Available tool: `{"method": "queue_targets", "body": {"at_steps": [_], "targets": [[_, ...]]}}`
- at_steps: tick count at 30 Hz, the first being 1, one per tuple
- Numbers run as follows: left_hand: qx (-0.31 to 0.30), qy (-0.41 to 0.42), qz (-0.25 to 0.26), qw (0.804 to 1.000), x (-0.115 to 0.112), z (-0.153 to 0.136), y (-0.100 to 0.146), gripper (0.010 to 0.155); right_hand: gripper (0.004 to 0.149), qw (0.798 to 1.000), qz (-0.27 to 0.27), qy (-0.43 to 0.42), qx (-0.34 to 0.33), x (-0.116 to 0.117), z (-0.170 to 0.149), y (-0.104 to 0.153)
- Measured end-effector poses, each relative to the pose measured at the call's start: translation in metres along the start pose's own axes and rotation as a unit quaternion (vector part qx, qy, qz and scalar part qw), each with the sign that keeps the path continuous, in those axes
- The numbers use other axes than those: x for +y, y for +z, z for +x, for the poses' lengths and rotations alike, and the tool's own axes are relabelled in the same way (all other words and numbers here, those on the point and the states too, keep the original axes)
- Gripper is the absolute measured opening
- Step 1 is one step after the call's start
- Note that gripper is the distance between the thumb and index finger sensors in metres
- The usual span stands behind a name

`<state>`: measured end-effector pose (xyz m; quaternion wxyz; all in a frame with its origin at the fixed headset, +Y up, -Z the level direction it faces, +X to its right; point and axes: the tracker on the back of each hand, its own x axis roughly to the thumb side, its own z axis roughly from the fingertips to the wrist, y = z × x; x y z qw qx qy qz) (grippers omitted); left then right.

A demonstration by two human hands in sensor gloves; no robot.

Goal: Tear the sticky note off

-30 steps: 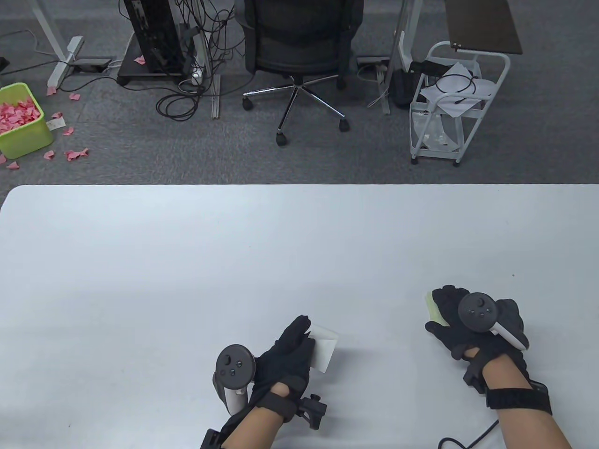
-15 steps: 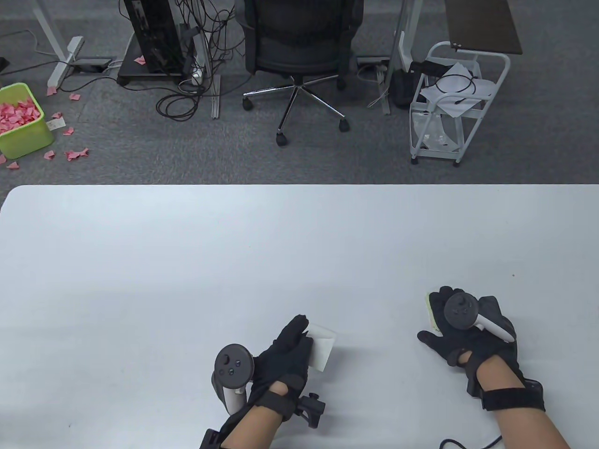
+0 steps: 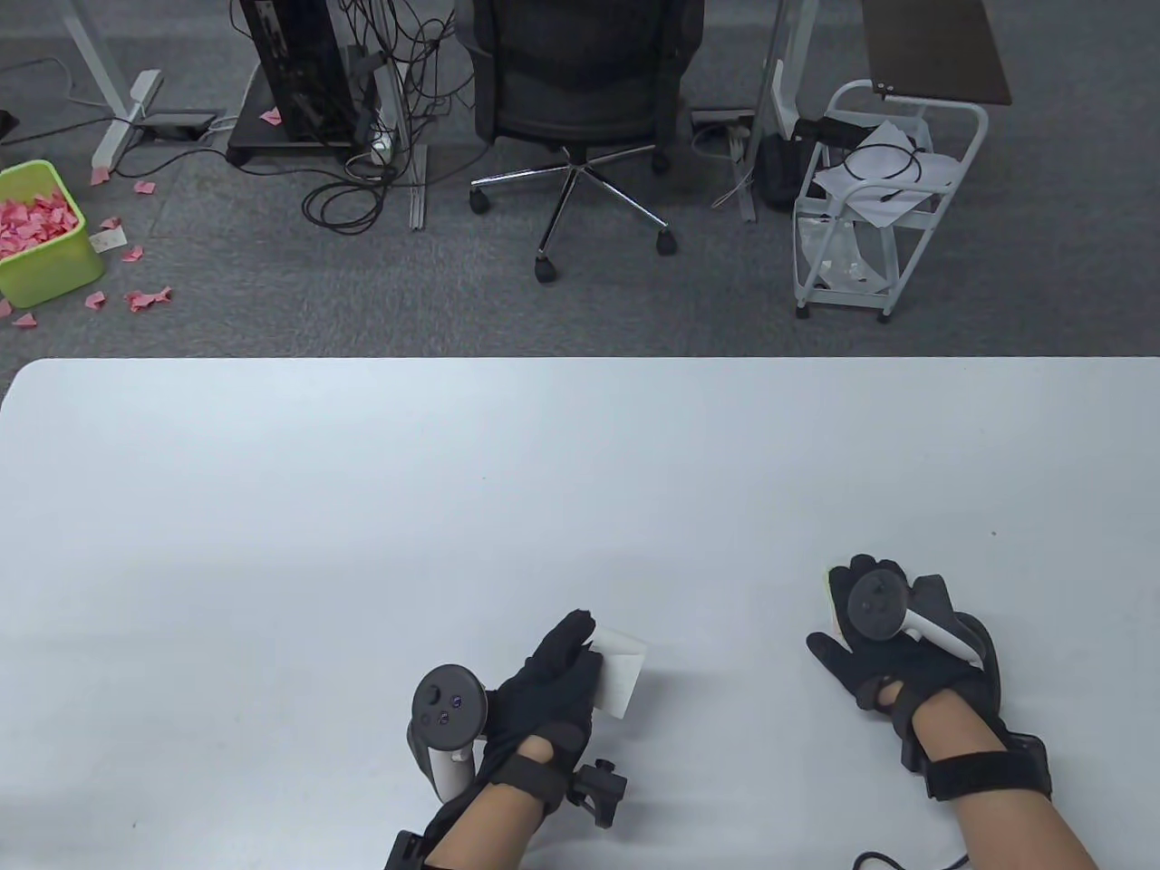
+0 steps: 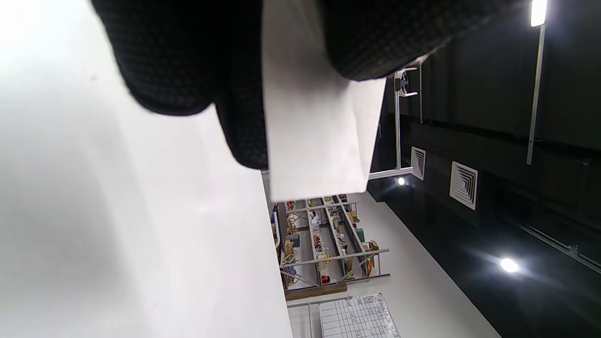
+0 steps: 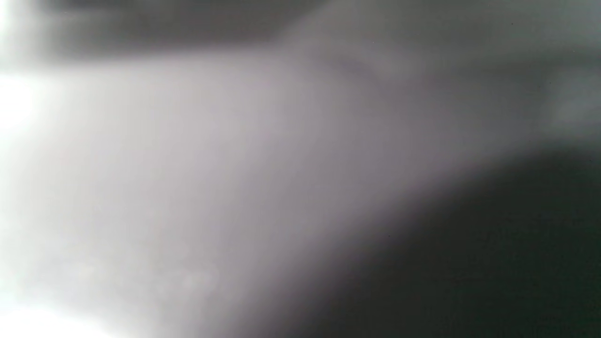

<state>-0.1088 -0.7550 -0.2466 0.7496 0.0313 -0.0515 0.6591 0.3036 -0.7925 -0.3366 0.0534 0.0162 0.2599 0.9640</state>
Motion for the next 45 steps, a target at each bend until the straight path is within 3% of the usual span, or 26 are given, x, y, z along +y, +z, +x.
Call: {"method": "queue_targets", "body": {"at_steps": [9, 13, 16, 20, 22, 29, 36, 45], "targets": [[-0.009, 0.008, 0.006, 1.000, 0.003, 0.005, 0.002, 0.057, 0.080, 1.000, -0.005, -0.022, -0.008, -0.003, -0.001, 0.001], [-0.009, 0.004, 0.007, 1.000, 0.004, 0.004, 0.000, 0.057, 0.084, 0.998, -0.042, -0.040, -0.008, -0.008, -0.003, 0.007], [-0.010, -0.010, 0.013, 1.000, 0.008, 0.002, -0.003, 0.057, 0.085, 0.990, -0.126, -0.055, -0.012, -0.016, -0.004, 0.025], [-0.004, -0.018, 0.021, 1.000, 0.012, -0.002, -0.006, 0.056, 0.084, 0.982, -0.182, -0.038, -0.028, -0.026, 0.002, 0.052], [0.000, -0.022, 0.025, 0.999, 0.015, -0.004, -0.008, 0.056, 0.079, 0.966, -0.253, -0.030, -0.050, -0.031, 0.008, 0.071], [-0.006, -0.036, 0.028, 0.999, 0.019, 0.000, -0.006, 0.051, 0.074, 0.934, -0.339, 0.008, -0.110, -0.032, 0.040, 0.098], [0.005, -0.058, 0.024, 0.998, 0.018, -0.005, -0.007, 0.045, 0.068, 0.914, -0.356, -0.019, -0.194, -0.022, 0.077, 0.113], [0.032, -0.129, -0.002, 0.991, 0.014, -0.011, -0.009, 0.042, 0.066, 0.909, -0.324, 0.008, -0.262, -0.006, 0.104, 0.119]]}}
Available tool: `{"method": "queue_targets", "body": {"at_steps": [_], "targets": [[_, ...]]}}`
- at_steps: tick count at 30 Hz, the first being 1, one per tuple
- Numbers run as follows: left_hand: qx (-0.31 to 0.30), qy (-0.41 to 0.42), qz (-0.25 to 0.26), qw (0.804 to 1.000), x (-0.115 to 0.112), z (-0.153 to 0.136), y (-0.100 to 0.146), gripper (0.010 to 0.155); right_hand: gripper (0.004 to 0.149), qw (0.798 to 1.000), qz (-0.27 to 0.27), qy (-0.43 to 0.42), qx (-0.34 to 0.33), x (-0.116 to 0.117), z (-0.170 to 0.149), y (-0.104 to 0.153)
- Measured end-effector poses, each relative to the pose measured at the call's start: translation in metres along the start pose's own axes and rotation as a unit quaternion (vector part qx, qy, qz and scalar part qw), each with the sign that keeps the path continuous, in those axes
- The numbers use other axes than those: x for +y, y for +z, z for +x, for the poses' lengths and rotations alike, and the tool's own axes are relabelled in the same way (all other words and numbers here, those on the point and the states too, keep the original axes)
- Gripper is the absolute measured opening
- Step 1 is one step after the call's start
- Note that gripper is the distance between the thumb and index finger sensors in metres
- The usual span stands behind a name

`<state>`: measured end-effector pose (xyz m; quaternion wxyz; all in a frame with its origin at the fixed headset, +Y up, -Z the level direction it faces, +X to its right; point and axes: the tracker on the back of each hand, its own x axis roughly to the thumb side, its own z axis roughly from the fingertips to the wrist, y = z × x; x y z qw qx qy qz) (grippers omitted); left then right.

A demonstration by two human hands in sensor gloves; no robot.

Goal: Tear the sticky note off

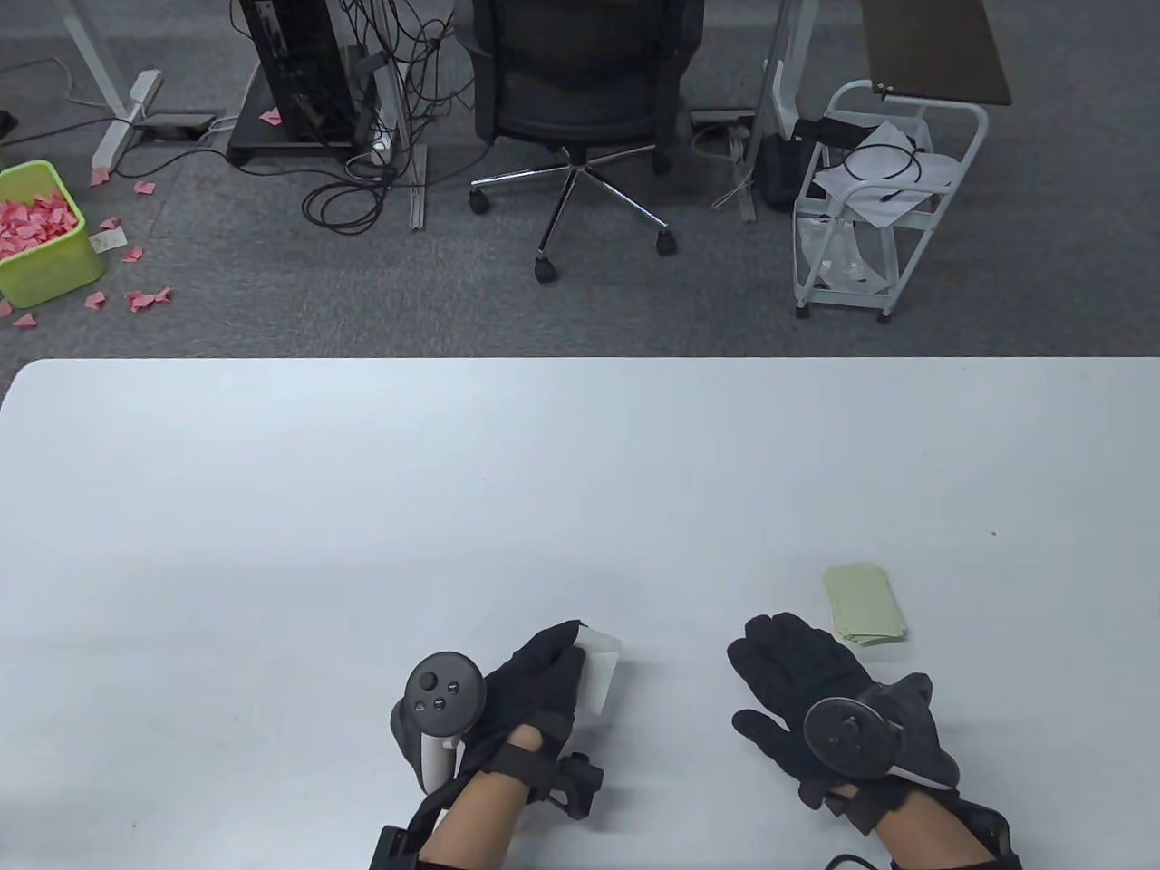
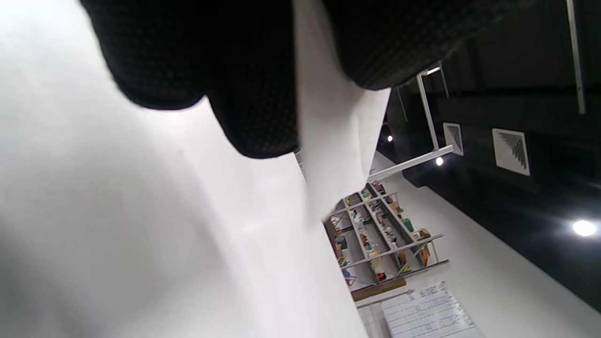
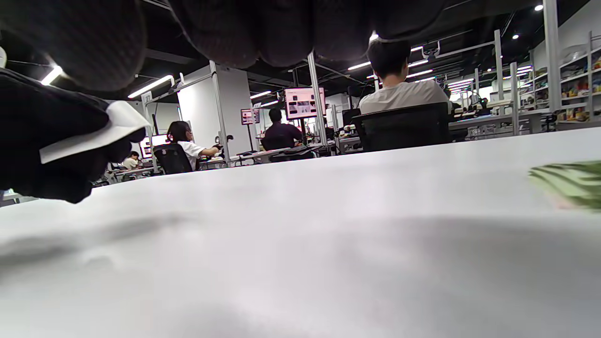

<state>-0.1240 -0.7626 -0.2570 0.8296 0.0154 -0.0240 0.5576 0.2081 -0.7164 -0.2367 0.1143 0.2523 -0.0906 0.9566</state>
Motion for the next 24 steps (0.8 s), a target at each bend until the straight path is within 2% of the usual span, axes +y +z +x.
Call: {"method": "queue_targets", "body": {"at_steps": [11, 17, 21, 24], "targets": [[0.013, -0.059, -0.040, 0.997, -0.011, 0.001, -0.001, 0.041, 0.065, 0.999, 0.001, -0.044, 0.009, -0.001, -0.011, 0.002], [0.024, -0.107, -0.048, 0.993, -0.026, 0.009, -0.006, 0.043, 0.065, 0.999, 0.001, -0.046, 0.004, -0.001, -0.009, 0.001], [0.019, -0.172, -0.097, 0.980, -0.038, 0.015, -0.009, 0.049, 0.064, 0.999, -0.001, -0.047, 0.003, -0.001, -0.009, 0.001], [-0.005, -0.192, -0.115, 0.975, -0.041, 0.018, -0.009, 0.056, 0.065, 0.999, -0.001, -0.049, 0.003, -0.002, -0.009, 0.002]]}}
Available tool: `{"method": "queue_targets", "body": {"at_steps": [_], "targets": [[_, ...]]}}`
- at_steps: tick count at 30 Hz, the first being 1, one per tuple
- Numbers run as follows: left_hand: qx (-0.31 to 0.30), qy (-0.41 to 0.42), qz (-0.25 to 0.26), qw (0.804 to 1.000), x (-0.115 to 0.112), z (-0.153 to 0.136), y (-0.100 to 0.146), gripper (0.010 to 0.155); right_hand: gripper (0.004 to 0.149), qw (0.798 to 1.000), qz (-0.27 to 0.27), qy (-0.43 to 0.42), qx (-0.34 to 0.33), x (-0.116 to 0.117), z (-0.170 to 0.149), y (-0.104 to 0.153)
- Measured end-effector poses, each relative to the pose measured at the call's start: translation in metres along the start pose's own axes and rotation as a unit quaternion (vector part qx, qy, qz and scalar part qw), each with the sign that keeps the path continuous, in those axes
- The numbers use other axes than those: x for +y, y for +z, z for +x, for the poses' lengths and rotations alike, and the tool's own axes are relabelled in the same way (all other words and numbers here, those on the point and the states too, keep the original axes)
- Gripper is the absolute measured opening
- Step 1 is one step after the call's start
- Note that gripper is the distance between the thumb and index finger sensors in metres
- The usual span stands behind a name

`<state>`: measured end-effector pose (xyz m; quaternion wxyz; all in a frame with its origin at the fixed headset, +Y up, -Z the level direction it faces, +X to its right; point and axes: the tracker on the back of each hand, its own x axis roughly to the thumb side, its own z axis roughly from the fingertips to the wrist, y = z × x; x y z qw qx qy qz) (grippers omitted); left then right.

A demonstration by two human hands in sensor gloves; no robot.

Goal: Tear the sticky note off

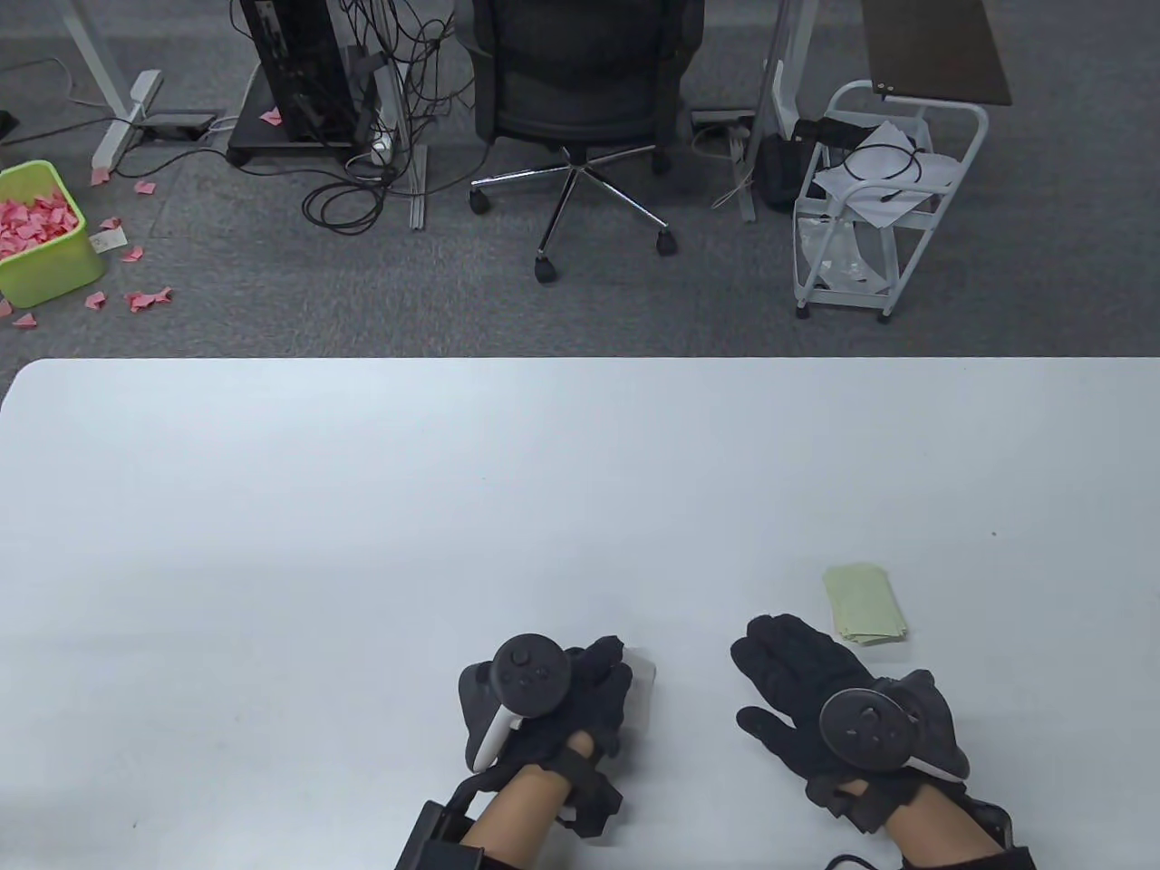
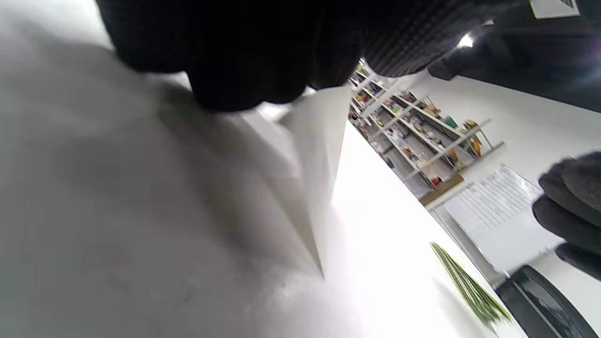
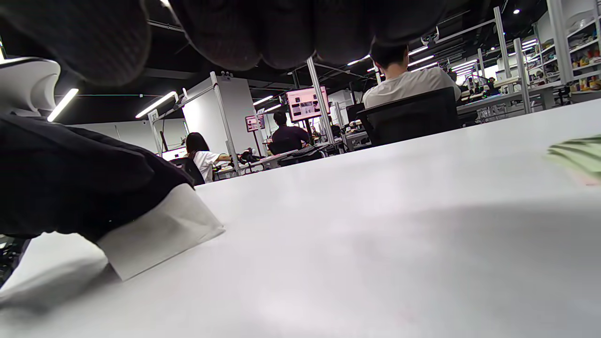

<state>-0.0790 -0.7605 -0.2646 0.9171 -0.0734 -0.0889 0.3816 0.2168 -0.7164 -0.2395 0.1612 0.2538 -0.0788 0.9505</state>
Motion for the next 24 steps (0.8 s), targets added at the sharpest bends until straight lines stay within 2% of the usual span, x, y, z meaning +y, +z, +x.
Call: {"method": "queue_targets", "body": {"at_steps": [3, 5, 9, 14, 17, 20, 24], "targets": [[-0.037, -0.038, -0.014, 0.998, 0.003, 0.000, 0.003, 0.069, 0.065, 1.000, -0.001, -0.003, 0.001, 0.000, -0.001, 0.000], [-0.058, -0.076, -0.005, 0.995, 0.009, 0.000, 0.006, 0.076, 0.065, 1.000, 0.001, -0.003, 0.001, 0.000, -0.001, 0.000], [-0.106, -0.141, -0.004, 0.984, 0.025, 0.003, 0.012, 0.083, 0.065, 1.000, 0.003, -0.004, 0.001, 0.000, 0.000, 0.000], [-0.143, -0.158, 0.006, 0.977, 0.046, 0.011, 0.019, 0.085, 0.065, 1.000, 0.010, -0.005, 0.001, 0.001, 0.000, 0.000], [-0.178, -0.207, 0.011, 0.962, 0.055, 0.016, 0.030, 0.085, 0.065, 1.000, 0.011, -0.003, -0.001, 0.002, 0.001, 0.000], [-0.221, -0.235, 0.027, 0.946, 0.060, 0.017, 0.044, 0.082, 0.065, 1.000, 0.014, -0.004, -0.002, 0.002, 0.001, -0.001], [-0.248, -0.236, 0.031, 0.939, 0.063, 0.014, 0.057, 0.082, 0.065, 1.000, 0.015, -0.005, -0.003, 0.003, 0.002, 0.000]]}}
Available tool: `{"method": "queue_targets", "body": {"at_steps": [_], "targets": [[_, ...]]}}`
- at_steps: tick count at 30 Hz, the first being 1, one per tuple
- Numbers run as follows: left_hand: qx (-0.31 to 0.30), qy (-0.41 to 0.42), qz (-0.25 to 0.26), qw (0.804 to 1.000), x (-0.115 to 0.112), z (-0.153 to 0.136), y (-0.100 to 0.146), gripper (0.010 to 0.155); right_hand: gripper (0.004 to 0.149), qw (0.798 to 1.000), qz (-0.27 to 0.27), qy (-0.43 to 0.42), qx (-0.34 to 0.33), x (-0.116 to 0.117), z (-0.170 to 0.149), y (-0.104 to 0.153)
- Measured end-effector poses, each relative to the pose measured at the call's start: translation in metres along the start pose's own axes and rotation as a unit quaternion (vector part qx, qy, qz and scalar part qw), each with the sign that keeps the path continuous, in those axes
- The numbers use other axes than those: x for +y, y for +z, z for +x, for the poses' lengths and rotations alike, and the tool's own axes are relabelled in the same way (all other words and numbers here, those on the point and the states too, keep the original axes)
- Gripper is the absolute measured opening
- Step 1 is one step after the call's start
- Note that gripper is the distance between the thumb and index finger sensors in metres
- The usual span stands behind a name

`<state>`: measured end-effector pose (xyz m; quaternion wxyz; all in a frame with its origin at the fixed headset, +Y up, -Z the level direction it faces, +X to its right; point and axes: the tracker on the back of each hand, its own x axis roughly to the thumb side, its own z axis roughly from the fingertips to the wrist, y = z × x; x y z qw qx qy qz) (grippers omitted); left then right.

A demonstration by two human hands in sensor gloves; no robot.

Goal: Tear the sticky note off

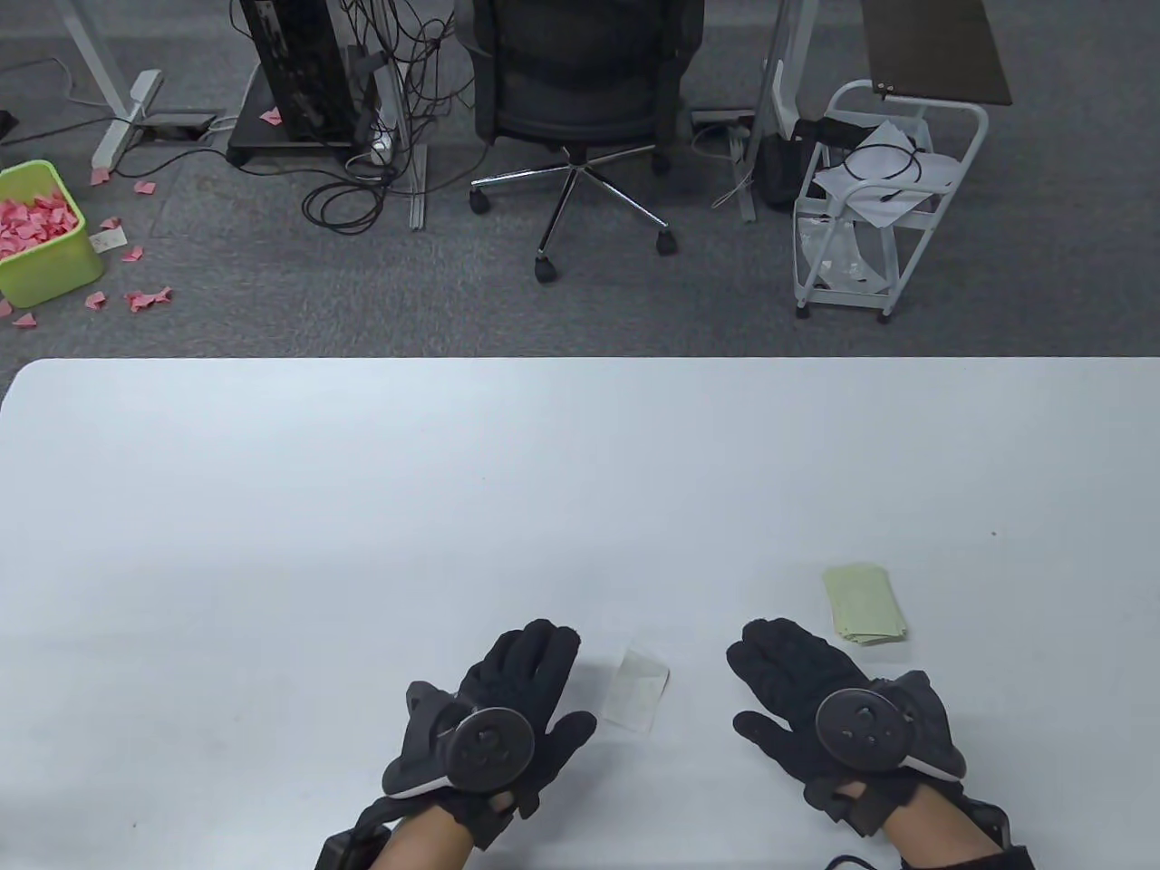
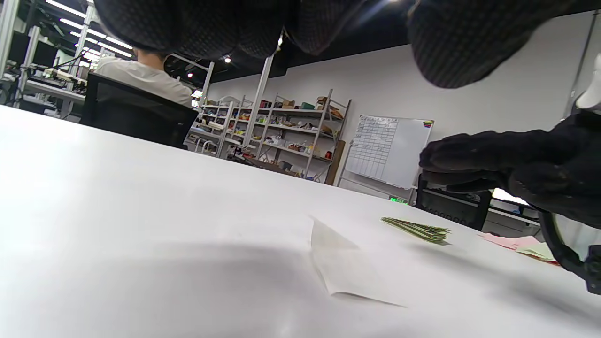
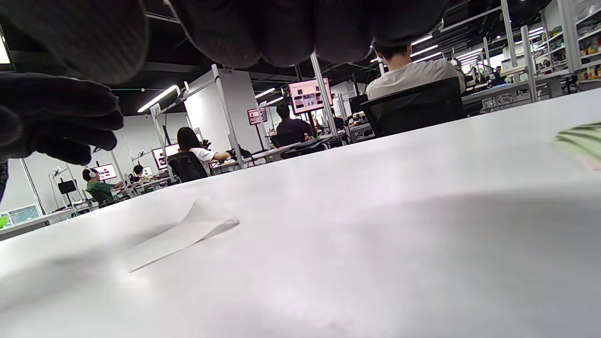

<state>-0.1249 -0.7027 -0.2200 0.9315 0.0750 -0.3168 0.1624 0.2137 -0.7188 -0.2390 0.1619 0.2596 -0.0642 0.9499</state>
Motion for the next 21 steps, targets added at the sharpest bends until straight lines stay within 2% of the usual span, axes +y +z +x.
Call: {"method": "queue_targets", "body": {"at_steps": [11, 21], "targets": [[-0.030, -0.032, 0.016, 0.999, 0.015, 0.003, 0.015, 0.080, 0.065, 1.000, 0.020, -0.008, 0.005, 0.010, -0.002, -0.001], [-0.025, -0.024, 0.012, 0.999, 0.015, 0.002, 0.015, 0.079, 0.065, 1.000, 0.028, -0.009, 0.001, 0.011, 0.000, 0.000]]}}
